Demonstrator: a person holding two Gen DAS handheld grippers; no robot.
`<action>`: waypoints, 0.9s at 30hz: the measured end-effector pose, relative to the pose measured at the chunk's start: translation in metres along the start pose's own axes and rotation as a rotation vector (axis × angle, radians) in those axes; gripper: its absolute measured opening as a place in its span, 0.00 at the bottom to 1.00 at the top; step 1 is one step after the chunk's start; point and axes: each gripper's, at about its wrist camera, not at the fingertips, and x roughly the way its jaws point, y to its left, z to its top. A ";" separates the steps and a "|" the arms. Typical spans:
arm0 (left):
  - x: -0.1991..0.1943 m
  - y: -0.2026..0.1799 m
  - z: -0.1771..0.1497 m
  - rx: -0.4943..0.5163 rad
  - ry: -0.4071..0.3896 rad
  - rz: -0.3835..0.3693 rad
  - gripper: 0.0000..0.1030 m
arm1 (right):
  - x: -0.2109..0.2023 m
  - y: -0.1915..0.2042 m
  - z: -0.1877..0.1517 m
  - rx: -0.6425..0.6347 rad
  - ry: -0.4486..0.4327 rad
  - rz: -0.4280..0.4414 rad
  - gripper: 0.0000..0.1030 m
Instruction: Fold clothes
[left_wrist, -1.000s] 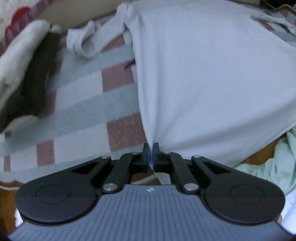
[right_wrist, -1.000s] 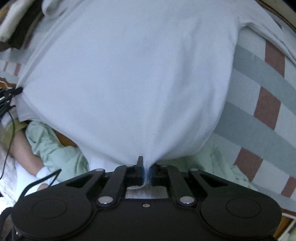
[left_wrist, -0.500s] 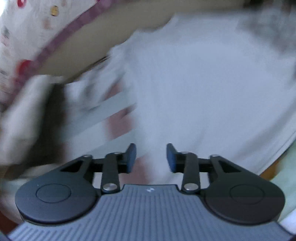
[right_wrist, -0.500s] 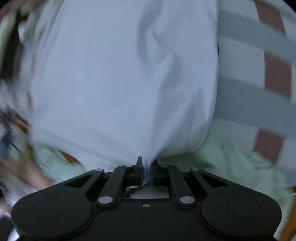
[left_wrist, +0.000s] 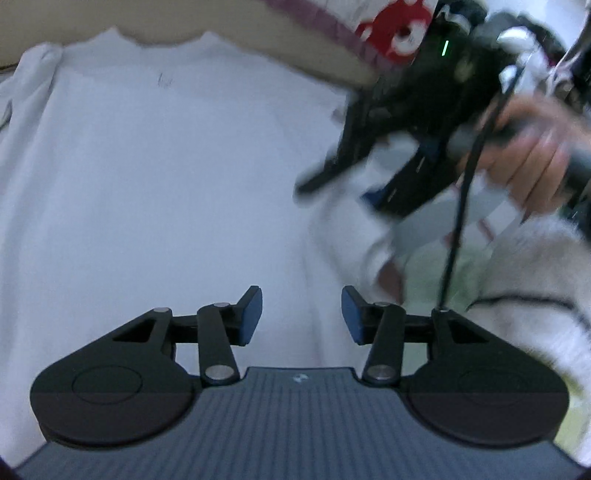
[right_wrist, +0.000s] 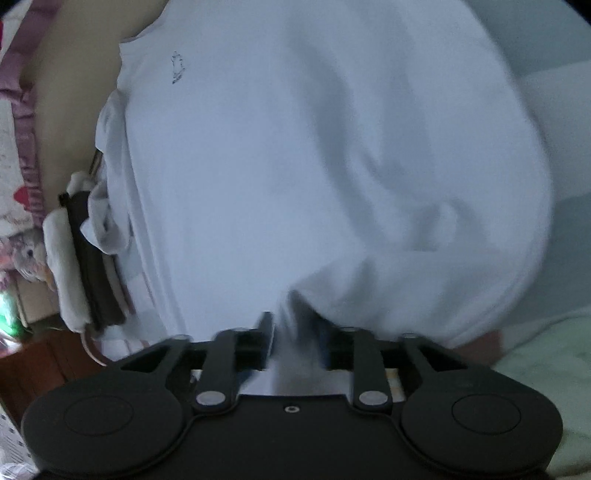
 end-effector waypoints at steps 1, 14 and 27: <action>0.004 0.002 -0.005 -0.003 0.012 0.009 0.45 | -0.002 0.004 -0.001 0.004 0.006 -0.004 0.53; 0.003 -0.004 -0.017 0.109 0.074 0.208 0.54 | -0.044 0.082 -0.049 -0.141 -0.017 -0.175 0.56; -0.066 0.034 -0.014 -0.108 0.035 0.264 0.27 | -0.090 0.171 -0.090 -0.433 -0.074 -0.453 0.48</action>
